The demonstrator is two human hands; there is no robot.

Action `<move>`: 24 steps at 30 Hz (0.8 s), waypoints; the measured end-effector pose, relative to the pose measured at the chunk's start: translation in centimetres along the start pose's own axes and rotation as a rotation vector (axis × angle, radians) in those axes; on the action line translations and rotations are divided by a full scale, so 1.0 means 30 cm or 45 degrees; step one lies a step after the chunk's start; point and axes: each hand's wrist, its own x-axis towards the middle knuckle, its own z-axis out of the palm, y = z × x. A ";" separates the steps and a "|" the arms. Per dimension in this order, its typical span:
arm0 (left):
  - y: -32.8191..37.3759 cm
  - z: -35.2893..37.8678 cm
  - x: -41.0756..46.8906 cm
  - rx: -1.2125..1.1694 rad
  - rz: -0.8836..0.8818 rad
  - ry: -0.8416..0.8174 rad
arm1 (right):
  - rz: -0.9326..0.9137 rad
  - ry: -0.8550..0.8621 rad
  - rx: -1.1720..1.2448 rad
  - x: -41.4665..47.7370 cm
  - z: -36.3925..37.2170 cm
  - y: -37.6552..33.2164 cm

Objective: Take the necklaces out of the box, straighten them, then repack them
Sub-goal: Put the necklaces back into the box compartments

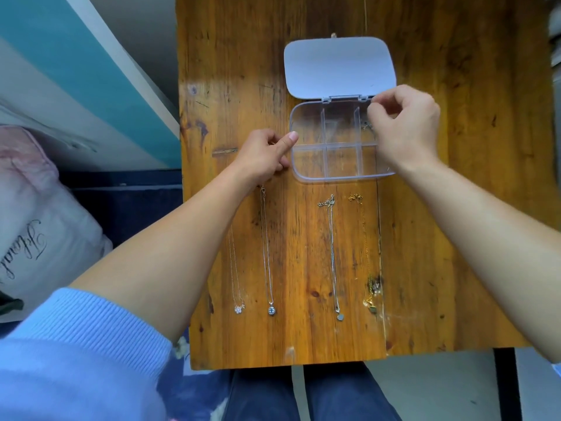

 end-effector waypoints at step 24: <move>-0.343 -0.033 -0.411 0.739 -0.271 0.305 | -0.294 -0.449 -0.115 -0.487 0.209 0.066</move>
